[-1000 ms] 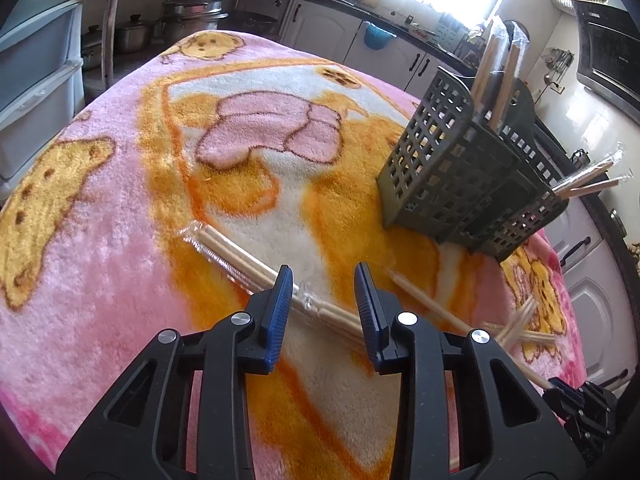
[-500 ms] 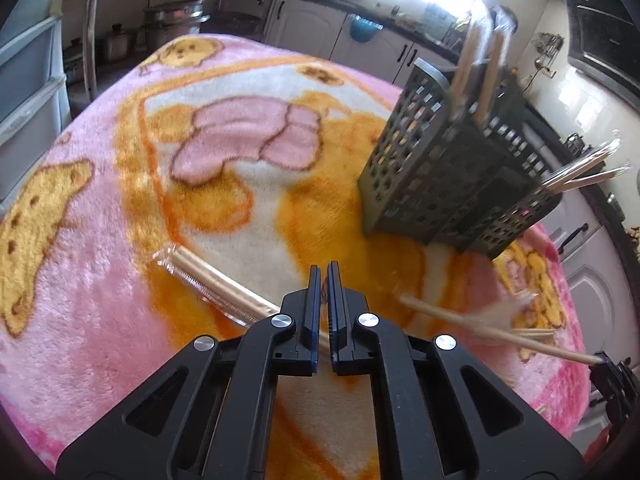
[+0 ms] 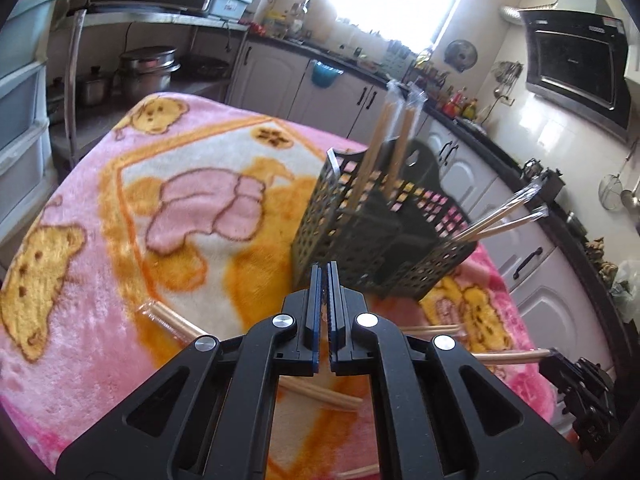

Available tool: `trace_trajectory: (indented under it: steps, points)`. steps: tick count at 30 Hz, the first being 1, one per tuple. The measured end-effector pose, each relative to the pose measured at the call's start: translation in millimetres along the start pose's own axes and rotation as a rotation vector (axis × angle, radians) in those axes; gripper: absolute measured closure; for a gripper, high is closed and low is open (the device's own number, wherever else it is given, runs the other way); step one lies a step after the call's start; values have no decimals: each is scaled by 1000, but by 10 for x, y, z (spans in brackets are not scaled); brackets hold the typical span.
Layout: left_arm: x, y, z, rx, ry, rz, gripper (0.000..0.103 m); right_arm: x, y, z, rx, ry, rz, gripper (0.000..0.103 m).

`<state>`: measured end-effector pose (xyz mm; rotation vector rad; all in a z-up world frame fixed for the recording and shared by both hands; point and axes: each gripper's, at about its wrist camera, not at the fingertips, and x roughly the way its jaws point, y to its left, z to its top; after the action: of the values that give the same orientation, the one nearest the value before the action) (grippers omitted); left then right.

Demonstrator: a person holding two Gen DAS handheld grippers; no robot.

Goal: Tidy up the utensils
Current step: 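Lift the left tool's chopstick over the caddy while the right tool carries its chopstick there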

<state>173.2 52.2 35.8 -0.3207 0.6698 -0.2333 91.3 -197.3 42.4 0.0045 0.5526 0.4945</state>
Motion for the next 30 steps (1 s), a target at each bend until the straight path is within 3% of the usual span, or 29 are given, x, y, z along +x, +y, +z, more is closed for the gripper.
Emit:
trace_trajectory:
  steps: [13, 30]
  points:
    - [-264, -324, 227, 59, -76, -79, 102, -105, 16, 257, 5, -49, 17, 97]
    - [-556, -625, 522, 128, -168, -119, 102, -259, -12, 544, -5, -118, 14, 97]
